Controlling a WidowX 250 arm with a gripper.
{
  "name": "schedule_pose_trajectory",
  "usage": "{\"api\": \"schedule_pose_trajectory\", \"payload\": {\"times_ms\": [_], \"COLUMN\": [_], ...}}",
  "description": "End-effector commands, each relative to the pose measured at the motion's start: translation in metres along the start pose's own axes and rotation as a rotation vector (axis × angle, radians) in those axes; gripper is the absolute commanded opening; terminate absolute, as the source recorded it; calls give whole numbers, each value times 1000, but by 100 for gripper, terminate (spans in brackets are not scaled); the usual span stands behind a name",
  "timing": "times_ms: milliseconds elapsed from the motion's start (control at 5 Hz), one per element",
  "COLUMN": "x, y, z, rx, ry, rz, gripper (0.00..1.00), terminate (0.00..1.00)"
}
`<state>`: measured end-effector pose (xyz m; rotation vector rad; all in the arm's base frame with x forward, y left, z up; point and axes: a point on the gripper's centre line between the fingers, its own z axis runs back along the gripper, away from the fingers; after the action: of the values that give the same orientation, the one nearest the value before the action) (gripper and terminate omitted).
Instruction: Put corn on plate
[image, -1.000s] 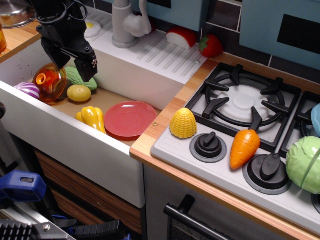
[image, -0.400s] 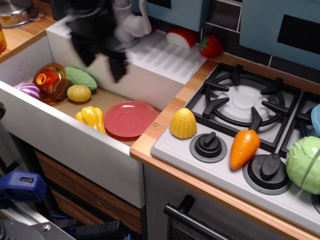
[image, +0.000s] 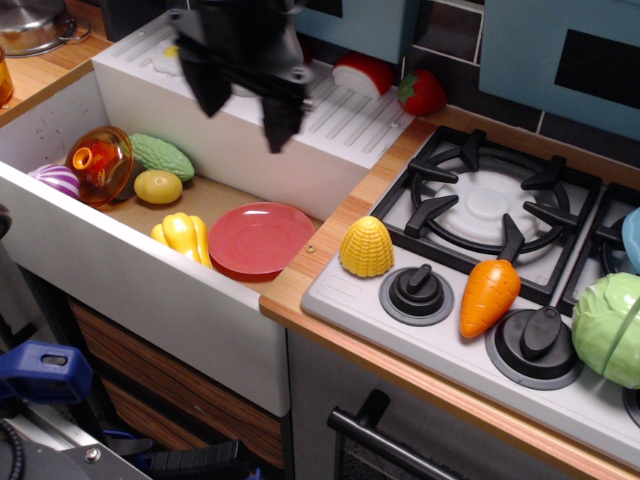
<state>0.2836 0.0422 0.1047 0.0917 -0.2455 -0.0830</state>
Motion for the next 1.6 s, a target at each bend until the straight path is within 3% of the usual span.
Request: {"api": "schedule_pose_trajectory", "payload": {"times_ms": [0,200,600,1400], "x": [8,-5,-15,10], "y": [-42,-64,-74,-71], "z": [14,7,-17,-40], "rx": [-5,-7,-59,-95], "ry": [-71,-69,-76,-115], "rz": [-42,-62,-66,-117], "gripper": [100,100,100,100], "terminate": [0,0,0,0]}}
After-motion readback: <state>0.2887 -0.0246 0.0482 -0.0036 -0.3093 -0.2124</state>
